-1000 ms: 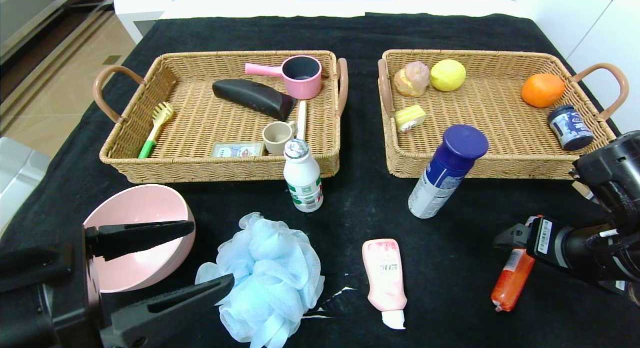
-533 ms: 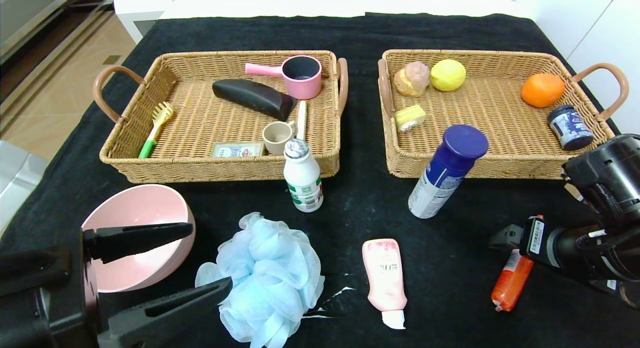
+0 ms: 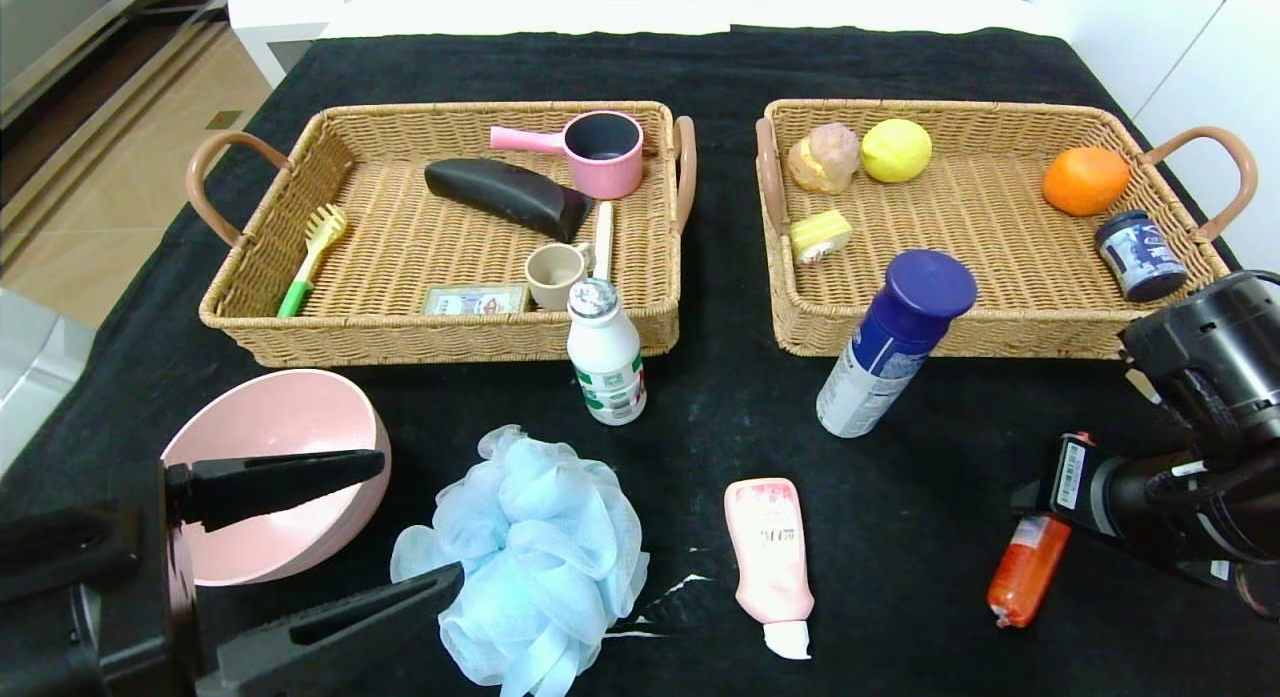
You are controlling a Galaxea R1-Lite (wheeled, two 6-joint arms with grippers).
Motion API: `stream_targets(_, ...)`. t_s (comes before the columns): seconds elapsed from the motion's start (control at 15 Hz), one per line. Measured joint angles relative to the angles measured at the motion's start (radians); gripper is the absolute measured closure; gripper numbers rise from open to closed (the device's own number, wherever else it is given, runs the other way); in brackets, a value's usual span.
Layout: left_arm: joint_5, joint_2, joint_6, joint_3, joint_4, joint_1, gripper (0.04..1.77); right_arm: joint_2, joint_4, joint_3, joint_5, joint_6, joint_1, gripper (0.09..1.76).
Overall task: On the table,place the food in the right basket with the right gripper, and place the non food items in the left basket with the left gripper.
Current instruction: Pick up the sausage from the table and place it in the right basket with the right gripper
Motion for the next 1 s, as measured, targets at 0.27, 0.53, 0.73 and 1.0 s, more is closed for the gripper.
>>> stream_targets(0.27, 0.0, 0.001, 0.004, 0.004, -0.001, 0.0, 0.09, 0.003, -0.001, 0.004, 0.0, 0.002, 0.0, 1.36)
stream_targets(0.53, 0.0, 0.002, 0.005, 0.006, 0.0, 0.0, 0.09, 0.004, 0.0, 0.006, 0.0, 0.003, 0.001, 1.36)
stream_targets(0.73, 0.0, 0.004, 0.005, 0.008, -0.001, 0.0, 0.09, 0.002, -0.001, 0.007, 0.0, 0.003, 0.003, 1.36)
stream_targets(1.0, 0.0, 0.003, 0.005, 0.009, 0.0, -0.001, 0.09, -0.031, 0.004, 0.002, 0.005, -0.003, 0.014, 1.36)
